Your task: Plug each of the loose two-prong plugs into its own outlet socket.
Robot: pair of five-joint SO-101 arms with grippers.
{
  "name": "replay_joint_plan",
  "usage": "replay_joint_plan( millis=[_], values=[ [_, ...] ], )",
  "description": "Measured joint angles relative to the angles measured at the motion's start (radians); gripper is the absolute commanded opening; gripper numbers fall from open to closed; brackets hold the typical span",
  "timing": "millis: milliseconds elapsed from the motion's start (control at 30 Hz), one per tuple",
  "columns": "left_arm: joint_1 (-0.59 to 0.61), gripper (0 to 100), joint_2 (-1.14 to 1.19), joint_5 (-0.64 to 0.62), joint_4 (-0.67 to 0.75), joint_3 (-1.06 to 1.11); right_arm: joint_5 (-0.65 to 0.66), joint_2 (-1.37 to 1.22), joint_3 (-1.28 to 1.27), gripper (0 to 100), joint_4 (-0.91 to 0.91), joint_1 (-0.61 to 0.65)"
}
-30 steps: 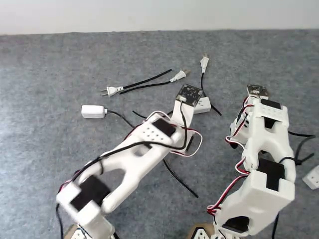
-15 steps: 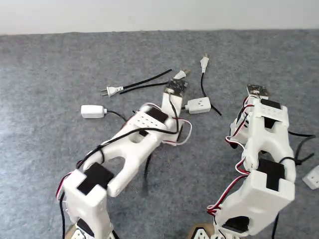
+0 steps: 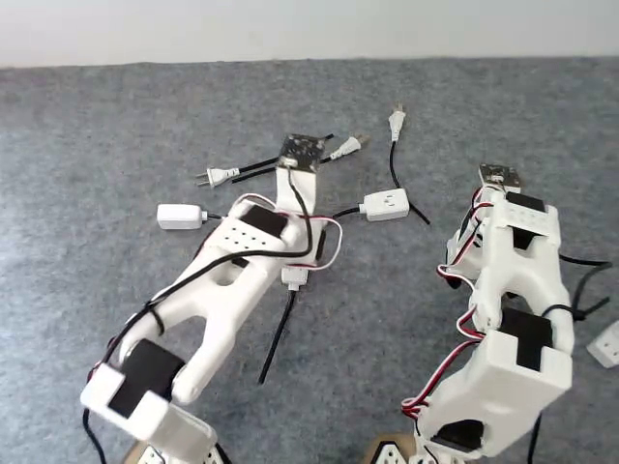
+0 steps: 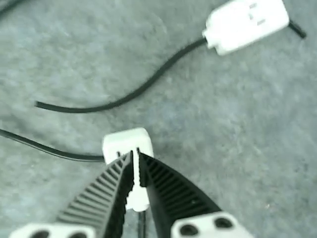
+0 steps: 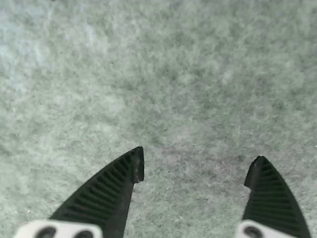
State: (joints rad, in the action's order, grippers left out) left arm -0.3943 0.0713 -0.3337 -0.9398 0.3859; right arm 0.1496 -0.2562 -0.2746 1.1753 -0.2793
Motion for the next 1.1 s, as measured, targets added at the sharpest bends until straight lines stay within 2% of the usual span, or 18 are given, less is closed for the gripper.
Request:
replay_joint_plan(
  millis=[200,333,600,1100],
  values=[
    [0.035,2,-0.060,-0.005,0.005,0.046,0.000,0.000,0.000,32.5,0.000,0.000],
    [0.037,5,-0.060,-0.091,0.005,0.080,0.000,0.000,0.000,32.5,0.000,0.000],
    [0.037,24,-0.060,-0.164,0.005,0.087,0.000,0.000,0.000,32.5,0.000,0.000],
    [0.037,25,-0.003,-0.164,0.066,0.150,0.000,0.000,0.000,32.5,0.000,0.000]
  ],
)
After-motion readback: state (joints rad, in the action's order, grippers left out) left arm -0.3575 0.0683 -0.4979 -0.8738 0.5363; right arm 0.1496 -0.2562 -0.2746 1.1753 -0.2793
